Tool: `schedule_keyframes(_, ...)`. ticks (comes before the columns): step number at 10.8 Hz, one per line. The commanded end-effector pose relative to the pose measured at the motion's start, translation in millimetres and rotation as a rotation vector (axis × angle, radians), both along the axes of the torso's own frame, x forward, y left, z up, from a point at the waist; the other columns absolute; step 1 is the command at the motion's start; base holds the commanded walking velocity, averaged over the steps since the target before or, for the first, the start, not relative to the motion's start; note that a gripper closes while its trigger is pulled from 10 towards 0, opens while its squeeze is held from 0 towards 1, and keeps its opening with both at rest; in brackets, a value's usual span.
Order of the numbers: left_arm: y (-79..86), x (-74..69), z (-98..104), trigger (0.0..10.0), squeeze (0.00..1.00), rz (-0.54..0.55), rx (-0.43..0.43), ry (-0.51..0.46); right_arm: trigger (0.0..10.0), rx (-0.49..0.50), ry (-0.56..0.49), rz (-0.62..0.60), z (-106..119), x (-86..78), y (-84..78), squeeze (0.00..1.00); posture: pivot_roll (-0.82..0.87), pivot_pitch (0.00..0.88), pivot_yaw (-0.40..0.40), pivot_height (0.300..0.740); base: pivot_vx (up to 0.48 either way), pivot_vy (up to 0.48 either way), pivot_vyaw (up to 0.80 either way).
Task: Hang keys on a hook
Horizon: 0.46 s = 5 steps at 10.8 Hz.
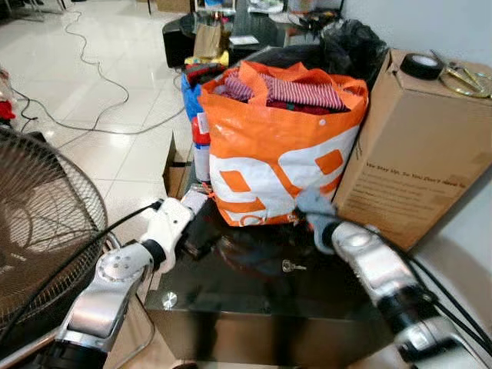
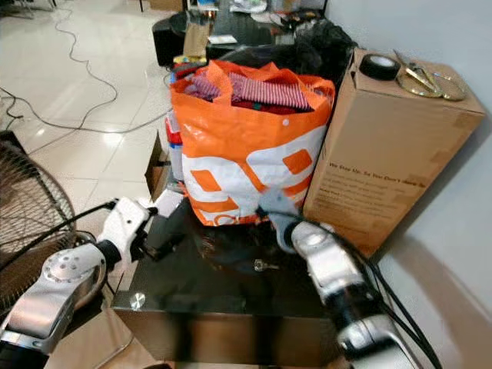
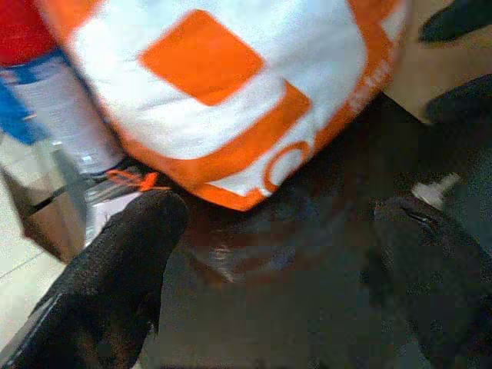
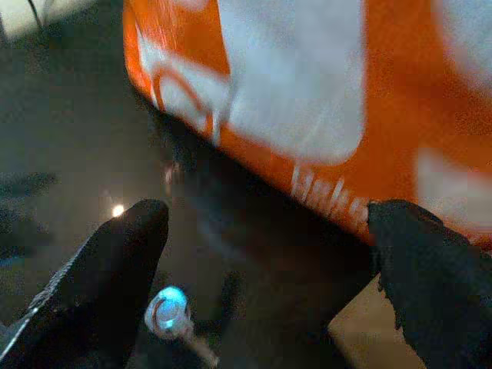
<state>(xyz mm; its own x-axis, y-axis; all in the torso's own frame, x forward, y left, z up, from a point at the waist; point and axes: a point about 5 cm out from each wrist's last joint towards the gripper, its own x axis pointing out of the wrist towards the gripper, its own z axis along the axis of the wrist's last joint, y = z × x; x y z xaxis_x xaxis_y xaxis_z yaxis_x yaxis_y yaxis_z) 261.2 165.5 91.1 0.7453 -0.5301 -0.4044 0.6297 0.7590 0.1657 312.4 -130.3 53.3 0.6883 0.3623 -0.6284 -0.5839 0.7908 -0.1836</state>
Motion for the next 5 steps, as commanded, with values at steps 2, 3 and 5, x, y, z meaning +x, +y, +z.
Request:
schedule_keyframes(2, -10.2, -5.4, -0.9, 10.0, 0.0, -0.101, 0.017, 0.027, 10.0, 0.01, 0.095, -0.052, -24.5, -8.5, 4.4, 0.0, -0.13, 0.0, 0.036, 0.74, 0.0, 0.0, 0.0)
schedule_keyframes(3, -13.7, -7.6, -0.9, 10.0, 0.0, -0.124, 0.009, 0.039, 10.0, 0.001, 0.118, -0.051, -32.0, -13.6, 5.9, 0.0, -0.15, 0.0, 0.052, 0.74, 0.0, 0.0, 0.0)
schedule_keyframes(5, -22.2, -18.1, -4.1, 10.0, 0.0, -0.204, -0.002, 0.091, 10.0, 0.029, 0.149, -0.059, -46.8, -23.4, 11.8, 0.0, -0.18, 0.0, 0.069, 0.74, 0.0, 0.0, 0.0)
